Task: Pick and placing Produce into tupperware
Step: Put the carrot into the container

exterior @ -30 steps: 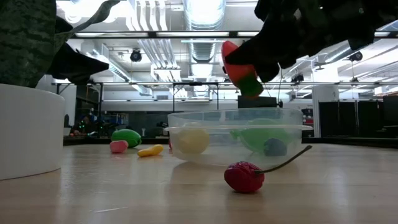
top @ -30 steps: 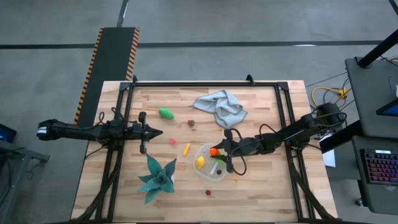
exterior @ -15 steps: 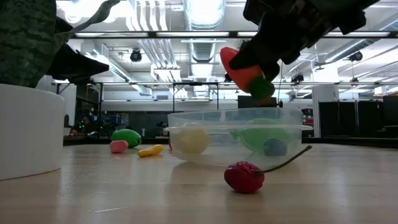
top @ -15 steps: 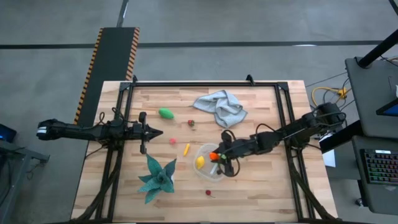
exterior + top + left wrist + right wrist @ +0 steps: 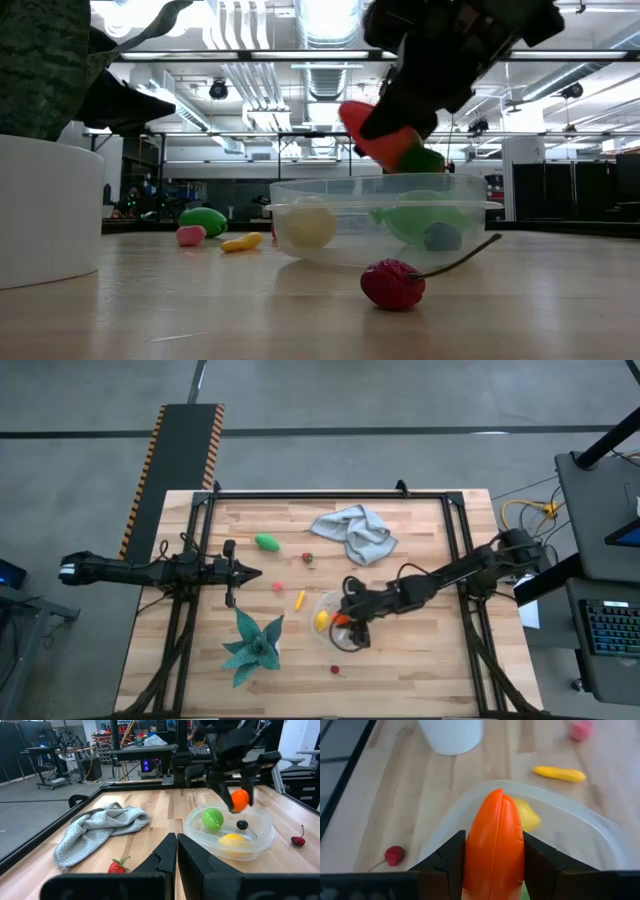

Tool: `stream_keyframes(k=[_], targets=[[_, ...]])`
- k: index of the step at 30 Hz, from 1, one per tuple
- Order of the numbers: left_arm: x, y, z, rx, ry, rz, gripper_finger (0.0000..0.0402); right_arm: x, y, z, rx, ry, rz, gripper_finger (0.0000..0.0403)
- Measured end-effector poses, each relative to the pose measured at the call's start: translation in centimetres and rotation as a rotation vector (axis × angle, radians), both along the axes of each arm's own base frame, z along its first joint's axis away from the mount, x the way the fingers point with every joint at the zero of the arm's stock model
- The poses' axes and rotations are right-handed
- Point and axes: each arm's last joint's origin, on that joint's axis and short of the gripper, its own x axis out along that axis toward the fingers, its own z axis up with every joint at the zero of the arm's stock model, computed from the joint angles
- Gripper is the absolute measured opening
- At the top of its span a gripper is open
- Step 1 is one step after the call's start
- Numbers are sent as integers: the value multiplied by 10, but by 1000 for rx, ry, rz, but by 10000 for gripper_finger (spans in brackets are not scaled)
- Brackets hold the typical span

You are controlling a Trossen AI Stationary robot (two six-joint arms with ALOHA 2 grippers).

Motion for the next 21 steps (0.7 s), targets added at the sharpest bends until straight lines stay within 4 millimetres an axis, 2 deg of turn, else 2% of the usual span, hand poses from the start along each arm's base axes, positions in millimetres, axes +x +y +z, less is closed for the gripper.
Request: stream_keyframes(k=[11,21], targets=[[0,0,0,0,1,0,0,33,9,-12,-93,235,27,146],[0,0,0,-1,1,0,0,32,8,-11,-131,289,10,146]])
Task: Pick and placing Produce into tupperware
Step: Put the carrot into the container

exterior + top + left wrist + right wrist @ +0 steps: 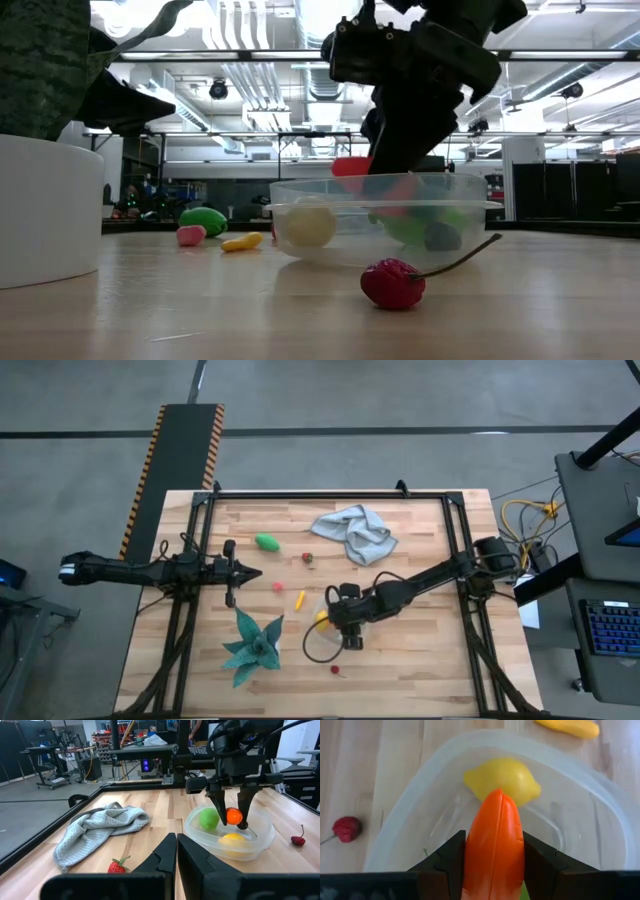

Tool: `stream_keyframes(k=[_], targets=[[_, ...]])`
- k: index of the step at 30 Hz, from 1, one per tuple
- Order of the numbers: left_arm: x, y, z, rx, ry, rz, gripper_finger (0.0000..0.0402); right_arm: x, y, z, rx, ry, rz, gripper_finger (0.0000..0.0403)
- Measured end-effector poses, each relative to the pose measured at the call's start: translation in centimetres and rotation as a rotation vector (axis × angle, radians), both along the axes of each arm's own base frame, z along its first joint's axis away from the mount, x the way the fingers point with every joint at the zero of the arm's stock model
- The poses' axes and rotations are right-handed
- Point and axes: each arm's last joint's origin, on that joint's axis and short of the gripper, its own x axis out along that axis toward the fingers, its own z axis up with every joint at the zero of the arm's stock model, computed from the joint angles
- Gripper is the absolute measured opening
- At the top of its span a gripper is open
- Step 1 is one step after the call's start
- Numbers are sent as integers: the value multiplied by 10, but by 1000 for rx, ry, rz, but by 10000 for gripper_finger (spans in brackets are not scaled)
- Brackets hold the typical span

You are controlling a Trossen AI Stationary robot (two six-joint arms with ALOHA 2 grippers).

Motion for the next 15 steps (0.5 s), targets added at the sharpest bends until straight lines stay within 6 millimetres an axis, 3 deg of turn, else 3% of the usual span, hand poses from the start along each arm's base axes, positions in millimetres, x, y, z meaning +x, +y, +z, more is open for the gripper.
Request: stream_keyframes(k=[15], targets=[[0,0,0,0,0,0,0,0,0,0,3,2,1,199]])
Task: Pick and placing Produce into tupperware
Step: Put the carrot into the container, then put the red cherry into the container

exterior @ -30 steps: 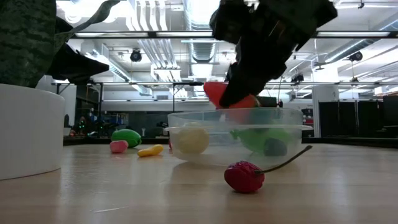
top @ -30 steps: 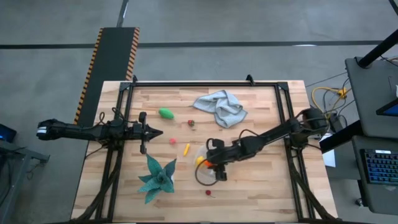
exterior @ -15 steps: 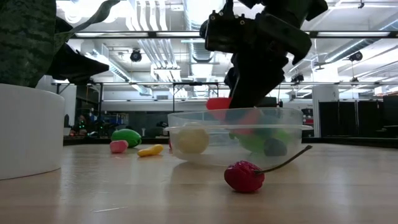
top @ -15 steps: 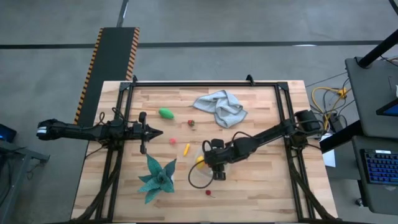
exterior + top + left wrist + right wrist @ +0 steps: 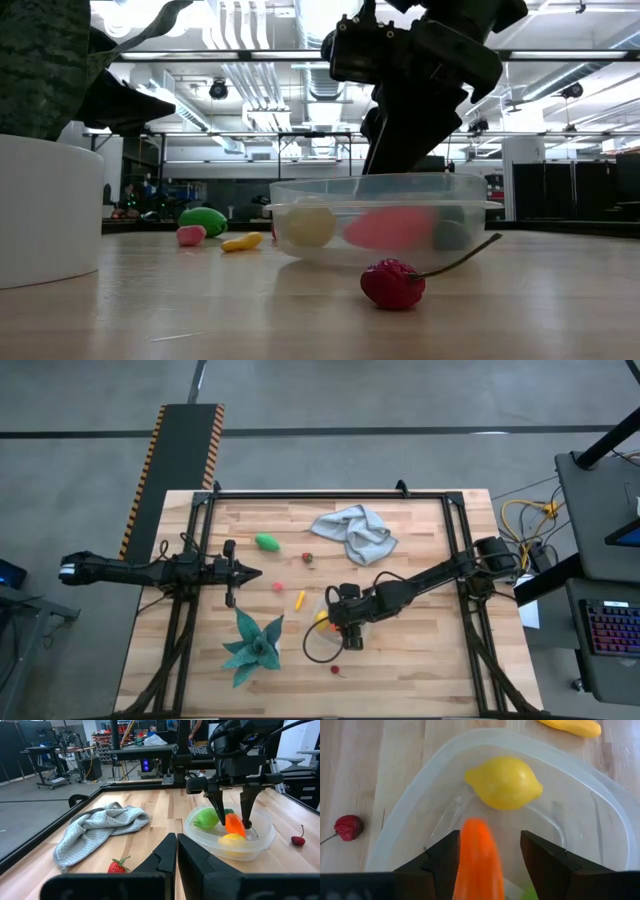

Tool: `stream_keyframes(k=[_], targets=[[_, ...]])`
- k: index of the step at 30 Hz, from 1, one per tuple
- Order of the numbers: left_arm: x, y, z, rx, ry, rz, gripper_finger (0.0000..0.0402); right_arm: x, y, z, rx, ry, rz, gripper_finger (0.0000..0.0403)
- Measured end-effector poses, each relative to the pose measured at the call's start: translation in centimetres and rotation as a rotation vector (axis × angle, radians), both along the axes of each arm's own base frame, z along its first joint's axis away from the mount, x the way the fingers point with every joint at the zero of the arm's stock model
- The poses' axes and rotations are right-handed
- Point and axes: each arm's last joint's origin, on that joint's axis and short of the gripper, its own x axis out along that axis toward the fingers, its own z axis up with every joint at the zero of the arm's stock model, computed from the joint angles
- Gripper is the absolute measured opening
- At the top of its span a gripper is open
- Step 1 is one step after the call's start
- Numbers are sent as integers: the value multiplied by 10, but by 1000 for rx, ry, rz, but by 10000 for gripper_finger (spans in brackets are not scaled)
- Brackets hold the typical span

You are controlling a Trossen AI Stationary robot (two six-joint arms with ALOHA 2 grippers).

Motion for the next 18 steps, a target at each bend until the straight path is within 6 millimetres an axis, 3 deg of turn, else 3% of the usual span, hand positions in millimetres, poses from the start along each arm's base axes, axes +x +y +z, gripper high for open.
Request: stream_keyframes(k=[12,18], targets=[[0,0,0,0,0,0,0,1,0,1,0,-1,0,196],[0,0,0,0,0,0,0,7,2,29,17,-64,3,196]])
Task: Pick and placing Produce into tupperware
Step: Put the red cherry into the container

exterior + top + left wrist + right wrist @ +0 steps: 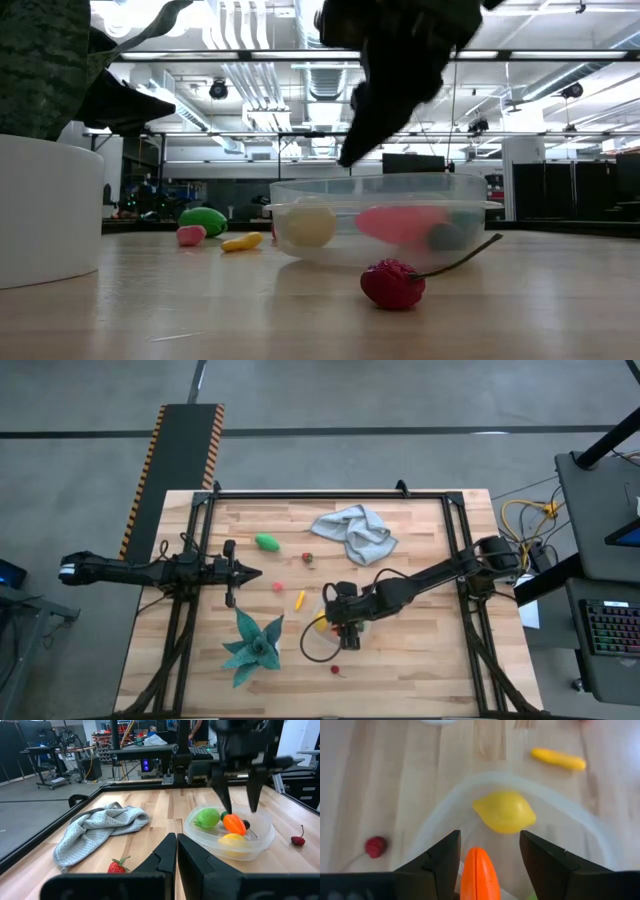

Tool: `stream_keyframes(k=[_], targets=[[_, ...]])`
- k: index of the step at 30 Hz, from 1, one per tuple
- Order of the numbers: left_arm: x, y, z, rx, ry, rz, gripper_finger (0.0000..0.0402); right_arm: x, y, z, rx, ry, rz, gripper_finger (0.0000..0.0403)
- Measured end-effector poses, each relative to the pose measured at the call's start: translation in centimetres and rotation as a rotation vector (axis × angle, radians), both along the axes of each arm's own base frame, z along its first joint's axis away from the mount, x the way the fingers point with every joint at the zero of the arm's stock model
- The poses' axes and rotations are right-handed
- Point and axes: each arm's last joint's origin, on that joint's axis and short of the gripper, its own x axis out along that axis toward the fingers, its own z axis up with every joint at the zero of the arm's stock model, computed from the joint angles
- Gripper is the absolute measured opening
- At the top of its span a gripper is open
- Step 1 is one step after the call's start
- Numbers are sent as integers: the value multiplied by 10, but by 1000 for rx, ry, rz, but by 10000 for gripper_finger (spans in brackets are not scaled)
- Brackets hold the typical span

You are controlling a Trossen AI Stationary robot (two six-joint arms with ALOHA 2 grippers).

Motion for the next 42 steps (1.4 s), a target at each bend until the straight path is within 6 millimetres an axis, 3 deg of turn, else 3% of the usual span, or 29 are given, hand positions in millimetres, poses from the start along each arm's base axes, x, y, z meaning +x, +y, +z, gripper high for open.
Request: stream_keyframes(k=[7,15,20,31,42], targets=[[0,0,0,0,0,0,0,-4,10,40,10,-39,26,196],[0,0,0,0,0,0,0,-14,51,76,-63,-89,25,194],[0,0,0,0,1,0,0,-25,76,86,-60,-123,-4,194],[0,0,0,0,1,-1,0,-48,129,79,-16,-221,-76,194],[1,0,-1,0,11,-1,0,-32,160,30,-4,-181,-111,194]])
